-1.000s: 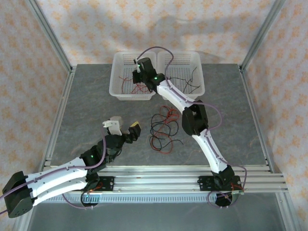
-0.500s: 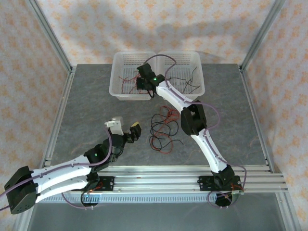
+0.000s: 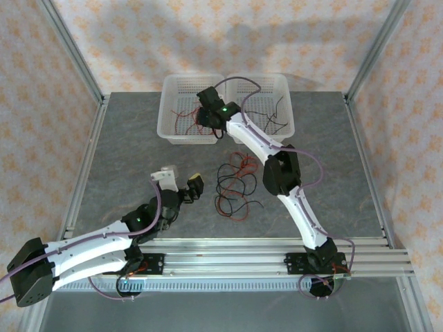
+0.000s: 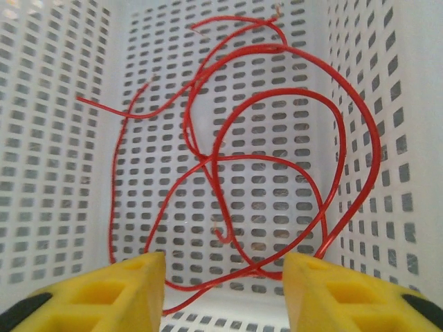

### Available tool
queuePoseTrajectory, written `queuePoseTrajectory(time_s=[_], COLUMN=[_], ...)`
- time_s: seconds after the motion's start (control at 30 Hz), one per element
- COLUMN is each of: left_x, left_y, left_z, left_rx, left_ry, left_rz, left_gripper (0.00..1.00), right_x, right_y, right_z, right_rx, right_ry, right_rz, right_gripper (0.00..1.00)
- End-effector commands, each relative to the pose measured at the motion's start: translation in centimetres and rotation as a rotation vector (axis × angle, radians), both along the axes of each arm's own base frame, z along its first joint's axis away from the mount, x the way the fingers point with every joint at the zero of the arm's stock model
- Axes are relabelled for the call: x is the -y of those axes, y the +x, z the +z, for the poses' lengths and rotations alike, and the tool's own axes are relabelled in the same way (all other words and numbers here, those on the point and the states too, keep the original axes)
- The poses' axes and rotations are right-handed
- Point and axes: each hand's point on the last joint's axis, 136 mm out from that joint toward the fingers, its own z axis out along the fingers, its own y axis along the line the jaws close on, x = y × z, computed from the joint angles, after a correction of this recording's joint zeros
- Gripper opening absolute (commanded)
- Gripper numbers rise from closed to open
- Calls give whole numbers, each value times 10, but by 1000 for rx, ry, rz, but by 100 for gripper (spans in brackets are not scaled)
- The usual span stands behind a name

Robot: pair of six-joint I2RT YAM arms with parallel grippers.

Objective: Untangle the cables

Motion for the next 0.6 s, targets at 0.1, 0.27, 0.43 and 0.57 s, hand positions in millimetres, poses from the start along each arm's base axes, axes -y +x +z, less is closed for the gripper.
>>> queuePoseTrajectory(time_s=[0.1,0.27,0.43,0.57], left_x=[13,31,59,75], left_y=[2,1,-9,-24], left_z=[3,-4,-27,-61], left_rx=[-67,-162,-334,-531], left_ry=[-34,-14,42,103], left_rz=[-35,-101,-227,-310], left_gripper=[86,85,82,79], right_x=[10,18,35,54], right_y=[-17,-40,-67,-86], right_z=[59,75,84,97], right_rx=[49,63,63,95], right_ry=[11,-59,-87,-65], right_rz=[-42,-26,-17,-29], right_gripper=[59,69,75,78])
